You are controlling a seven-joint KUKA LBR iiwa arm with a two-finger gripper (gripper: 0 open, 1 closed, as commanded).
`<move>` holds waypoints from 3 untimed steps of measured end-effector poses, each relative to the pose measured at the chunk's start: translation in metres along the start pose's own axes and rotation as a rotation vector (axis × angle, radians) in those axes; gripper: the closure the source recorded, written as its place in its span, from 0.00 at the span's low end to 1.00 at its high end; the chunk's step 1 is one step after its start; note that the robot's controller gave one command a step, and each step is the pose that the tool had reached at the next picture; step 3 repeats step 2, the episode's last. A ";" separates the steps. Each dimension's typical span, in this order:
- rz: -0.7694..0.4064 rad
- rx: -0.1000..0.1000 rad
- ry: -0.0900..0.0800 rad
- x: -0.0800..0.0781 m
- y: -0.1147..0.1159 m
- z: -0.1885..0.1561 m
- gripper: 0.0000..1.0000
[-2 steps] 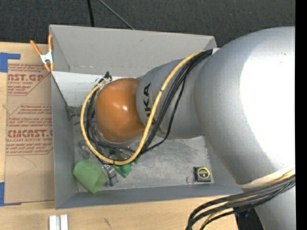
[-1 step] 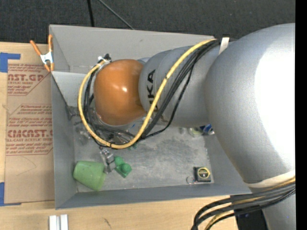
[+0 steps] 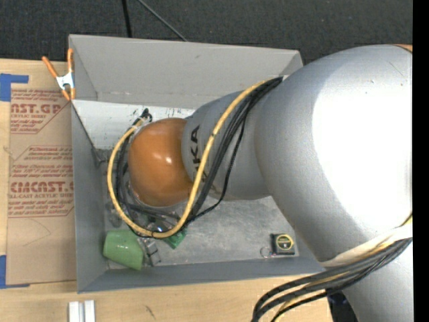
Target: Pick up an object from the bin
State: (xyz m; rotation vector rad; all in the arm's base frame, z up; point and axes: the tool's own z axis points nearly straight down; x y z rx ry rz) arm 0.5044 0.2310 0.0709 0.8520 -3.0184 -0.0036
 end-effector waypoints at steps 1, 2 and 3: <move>0.002 0.012 -0.003 -0.002 -0.008 -0.006 1.00; 0.007 0.005 -0.017 -0.022 0.000 -0.204 1.00; 0.007 0.005 -0.017 -0.022 0.000 -0.204 1.00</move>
Offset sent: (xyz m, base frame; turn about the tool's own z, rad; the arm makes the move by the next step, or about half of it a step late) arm 0.0000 0.0000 0.0000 0.0000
